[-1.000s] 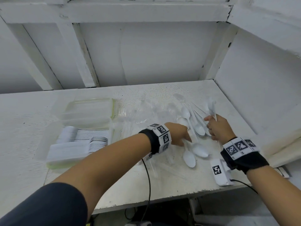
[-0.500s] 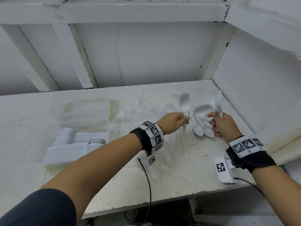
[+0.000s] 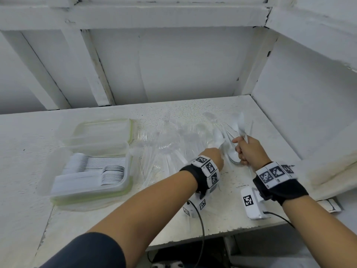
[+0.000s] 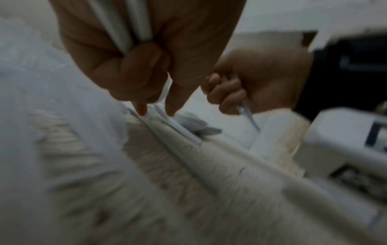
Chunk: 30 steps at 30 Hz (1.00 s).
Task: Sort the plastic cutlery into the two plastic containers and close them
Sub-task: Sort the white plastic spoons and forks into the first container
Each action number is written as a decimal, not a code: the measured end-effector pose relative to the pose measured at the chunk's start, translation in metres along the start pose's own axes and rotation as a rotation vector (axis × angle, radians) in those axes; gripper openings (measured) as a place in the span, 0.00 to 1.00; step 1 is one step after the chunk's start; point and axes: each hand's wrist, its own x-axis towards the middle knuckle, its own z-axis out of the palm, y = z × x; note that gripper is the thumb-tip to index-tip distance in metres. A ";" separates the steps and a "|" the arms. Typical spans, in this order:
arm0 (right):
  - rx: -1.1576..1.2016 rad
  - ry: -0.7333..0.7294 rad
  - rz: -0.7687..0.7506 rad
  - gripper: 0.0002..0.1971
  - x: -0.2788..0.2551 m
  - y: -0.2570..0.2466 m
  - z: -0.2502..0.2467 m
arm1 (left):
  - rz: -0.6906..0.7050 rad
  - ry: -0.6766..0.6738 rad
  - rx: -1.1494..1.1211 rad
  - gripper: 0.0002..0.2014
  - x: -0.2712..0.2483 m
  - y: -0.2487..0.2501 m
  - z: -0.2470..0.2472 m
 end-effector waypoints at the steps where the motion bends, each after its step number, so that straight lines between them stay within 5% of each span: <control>1: -0.005 -0.001 -0.003 0.12 -0.001 0.000 0.000 | 0.036 -0.001 0.031 0.08 -0.001 0.000 0.001; 5: -0.014 -0.014 -0.015 0.12 -0.004 -0.002 0.000 | 0.062 0.028 -0.040 0.29 -0.003 -0.005 -0.001; 6: -0.014 -0.017 -0.018 0.11 -0.005 -0.002 0.000 | 0.024 0.022 -0.069 0.28 -0.003 -0.005 -0.004; 9: -0.008 -0.023 -0.027 0.10 -0.008 -0.004 0.000 | -0.082 0.008 -0.196 0.03 -0.003 -0.009 -0.013; 11: -0.003 -0.027 -0.039 0.10 -0.011 -0.007 0.000 | -0.108 -0.023 -0.390 0.12 -0.001 -0.018 -0.021; 16: 0.048 -0.041 -0.122 0.09 -0.022 -0.020 0.010 | 0.000 0.025 -0.859 0.12 -0.024 -0.039 -0.049; 22: 0.071 -0.148 -0.256 0.11 -0.036 -0.043 0.038 | 0.143 -0.007 -0.963 0.07 -0.065 -0.061 -0.058; 30: 0.105 -0.202 -0.319 0.09 -0.044 -0.054 0.073 | 0.094 -0.023 -1.154 0.15 -0.100 -0.079 -0.059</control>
